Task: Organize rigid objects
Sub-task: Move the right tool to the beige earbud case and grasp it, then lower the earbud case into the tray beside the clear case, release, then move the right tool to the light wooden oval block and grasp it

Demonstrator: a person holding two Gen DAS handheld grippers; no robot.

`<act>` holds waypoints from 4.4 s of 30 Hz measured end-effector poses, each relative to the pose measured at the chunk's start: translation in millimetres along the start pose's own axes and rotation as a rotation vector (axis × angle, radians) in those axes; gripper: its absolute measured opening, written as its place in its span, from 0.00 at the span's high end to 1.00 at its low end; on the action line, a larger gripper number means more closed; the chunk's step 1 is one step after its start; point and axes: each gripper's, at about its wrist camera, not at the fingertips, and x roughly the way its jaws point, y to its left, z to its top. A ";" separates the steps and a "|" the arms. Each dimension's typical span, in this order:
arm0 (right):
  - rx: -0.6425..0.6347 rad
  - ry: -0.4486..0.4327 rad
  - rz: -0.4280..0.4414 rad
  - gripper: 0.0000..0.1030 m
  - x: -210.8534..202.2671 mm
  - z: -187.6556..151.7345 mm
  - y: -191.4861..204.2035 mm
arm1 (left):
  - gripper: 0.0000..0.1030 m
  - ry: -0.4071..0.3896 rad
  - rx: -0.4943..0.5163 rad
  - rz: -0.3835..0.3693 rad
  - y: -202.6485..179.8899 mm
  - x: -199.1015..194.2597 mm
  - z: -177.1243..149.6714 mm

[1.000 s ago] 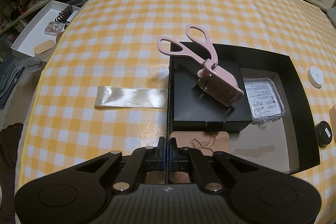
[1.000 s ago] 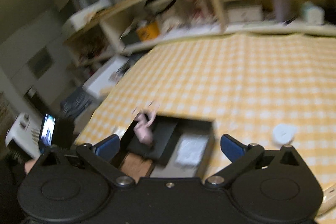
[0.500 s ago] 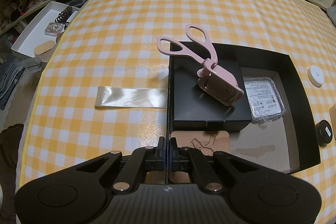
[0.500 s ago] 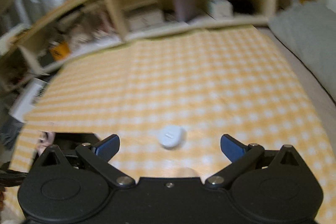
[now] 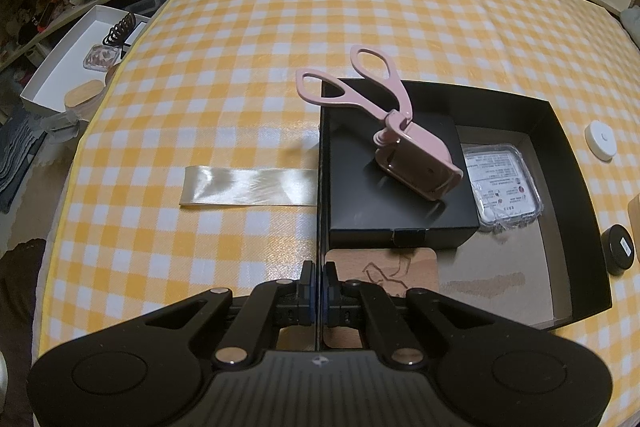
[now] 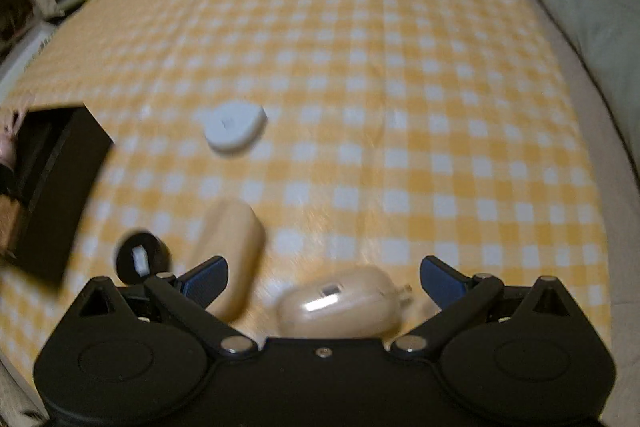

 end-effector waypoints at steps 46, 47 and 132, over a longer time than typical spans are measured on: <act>-0.755 -0.407 0.144 0.26 -71.2 -0.7 219.2 | 0.97 -0.002 0.012 0.000 -0.2 -4.0 -3.1; -0.802 -0.407 0.159 0.26 -68.2 -1.9 229.1 | 0.97 -0.003 0.011 -0.003 1.0 -4.2 -3.4; -0.119 -0.287 0.057 0.00 -43.7 8.1 132.4 | 0.98 -0.005 -0.001 -0.020 9.1 -0.3 1.7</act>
